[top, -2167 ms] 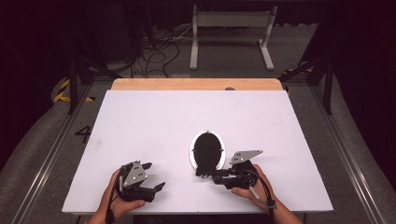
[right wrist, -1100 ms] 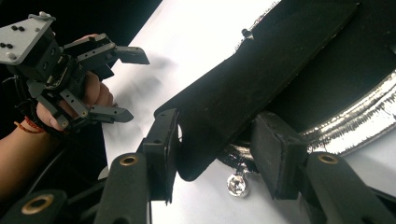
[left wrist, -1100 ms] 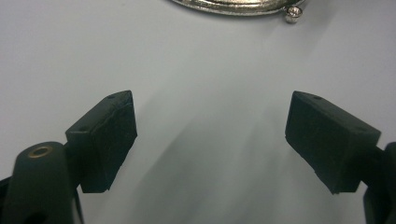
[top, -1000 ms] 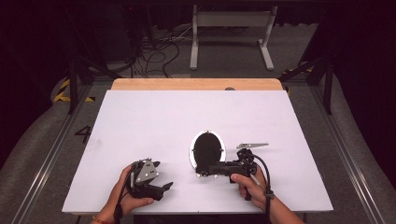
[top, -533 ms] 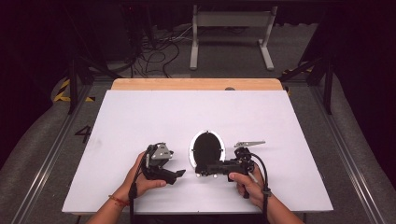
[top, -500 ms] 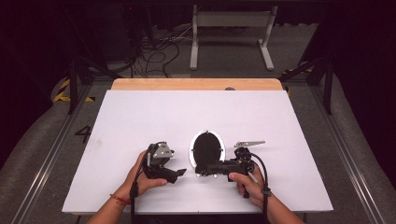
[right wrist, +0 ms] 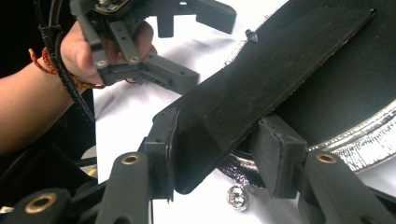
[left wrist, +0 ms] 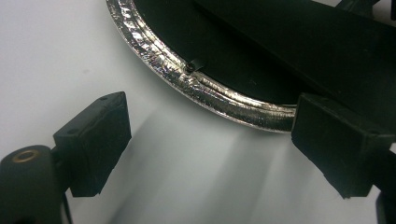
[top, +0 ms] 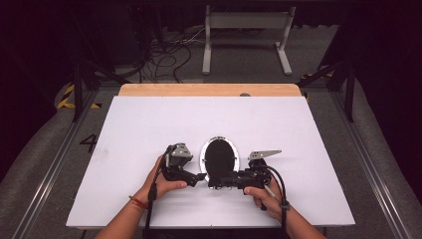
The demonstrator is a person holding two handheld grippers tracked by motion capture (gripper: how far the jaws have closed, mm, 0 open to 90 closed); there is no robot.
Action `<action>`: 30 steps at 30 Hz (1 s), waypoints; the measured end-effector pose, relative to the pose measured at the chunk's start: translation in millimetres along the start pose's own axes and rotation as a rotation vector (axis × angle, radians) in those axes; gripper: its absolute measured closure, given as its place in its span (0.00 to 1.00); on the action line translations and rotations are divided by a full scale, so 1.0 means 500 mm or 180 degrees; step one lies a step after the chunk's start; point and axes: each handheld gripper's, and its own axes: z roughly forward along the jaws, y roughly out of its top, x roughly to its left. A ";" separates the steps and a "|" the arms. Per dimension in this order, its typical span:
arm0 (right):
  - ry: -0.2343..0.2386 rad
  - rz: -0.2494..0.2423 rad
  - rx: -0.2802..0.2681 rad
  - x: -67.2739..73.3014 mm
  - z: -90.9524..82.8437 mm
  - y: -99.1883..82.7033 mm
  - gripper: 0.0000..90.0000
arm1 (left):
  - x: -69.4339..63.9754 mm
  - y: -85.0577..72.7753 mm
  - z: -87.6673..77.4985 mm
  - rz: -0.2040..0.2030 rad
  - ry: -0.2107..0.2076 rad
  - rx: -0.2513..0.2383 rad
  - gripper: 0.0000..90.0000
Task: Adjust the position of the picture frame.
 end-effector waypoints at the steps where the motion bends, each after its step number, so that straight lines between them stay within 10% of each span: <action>1: -0.0005 -0.0026 -0.0006 0.001 0.000 -0.001 0.60 | 0.001 0.001 0.003 -0.0009 0.0010 0.0017 0.14; 20: -0.0126 -0.0477 -0.0030 0.020 -0.005 -0.009 0.60 | 0.026 0.024 0.018 -0.0515 -0.0265 -0.0108 0.19; 30: -0.0143 -0.0585 -0.0028 0.026 -0.008 -0.012 0.60 | 0.027 0.018 0.014 -0.0388 -0.0535 -0.0127 0.29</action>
